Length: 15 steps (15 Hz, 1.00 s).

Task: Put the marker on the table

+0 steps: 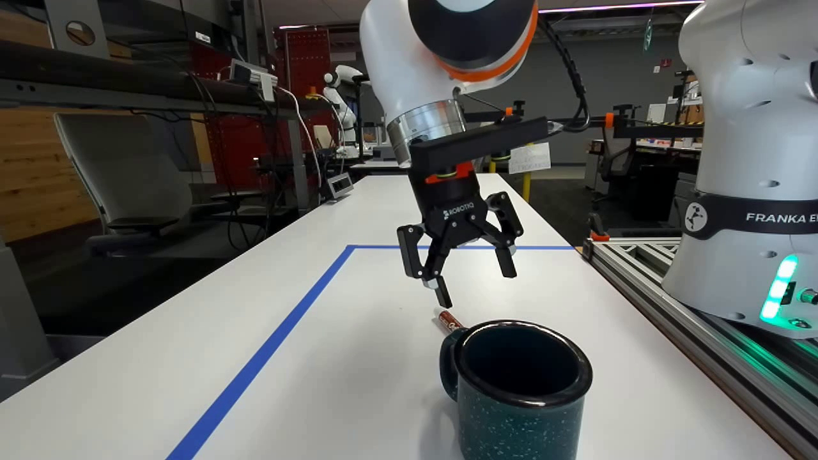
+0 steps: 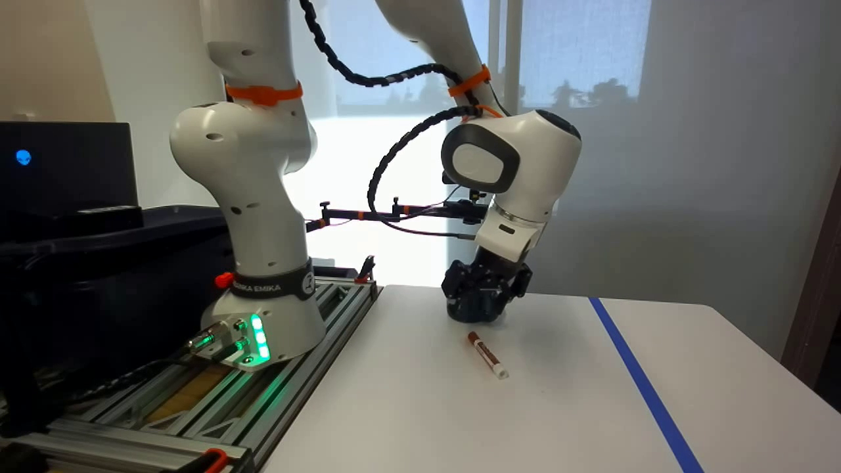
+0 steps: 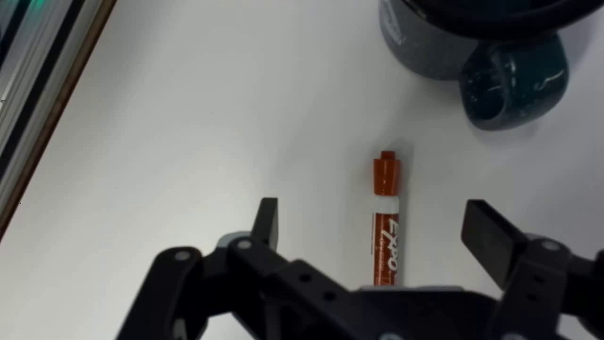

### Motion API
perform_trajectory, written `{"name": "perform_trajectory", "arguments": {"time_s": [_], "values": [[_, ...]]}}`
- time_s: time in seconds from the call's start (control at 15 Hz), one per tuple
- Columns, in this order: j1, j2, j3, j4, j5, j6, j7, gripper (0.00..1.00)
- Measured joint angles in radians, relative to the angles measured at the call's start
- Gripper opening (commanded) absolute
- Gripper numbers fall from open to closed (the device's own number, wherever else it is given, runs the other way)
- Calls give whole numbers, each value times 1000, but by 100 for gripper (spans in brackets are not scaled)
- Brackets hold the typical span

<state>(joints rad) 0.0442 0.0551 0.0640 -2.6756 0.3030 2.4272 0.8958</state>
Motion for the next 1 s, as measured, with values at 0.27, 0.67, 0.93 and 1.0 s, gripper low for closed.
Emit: {"name": "perform_trajectory", "arguments": {"time_s": [0.27,0.67,0.93,1.0], "values": [[0,-37,-6,21,-1,-90,-20,100],[-5,-134,-14,34,-103,-191,-156,100],[-10,-218,-14,30,-154,-199,-262,100],[-10,-242,-14,27,-158,-200,-294,100]]}}
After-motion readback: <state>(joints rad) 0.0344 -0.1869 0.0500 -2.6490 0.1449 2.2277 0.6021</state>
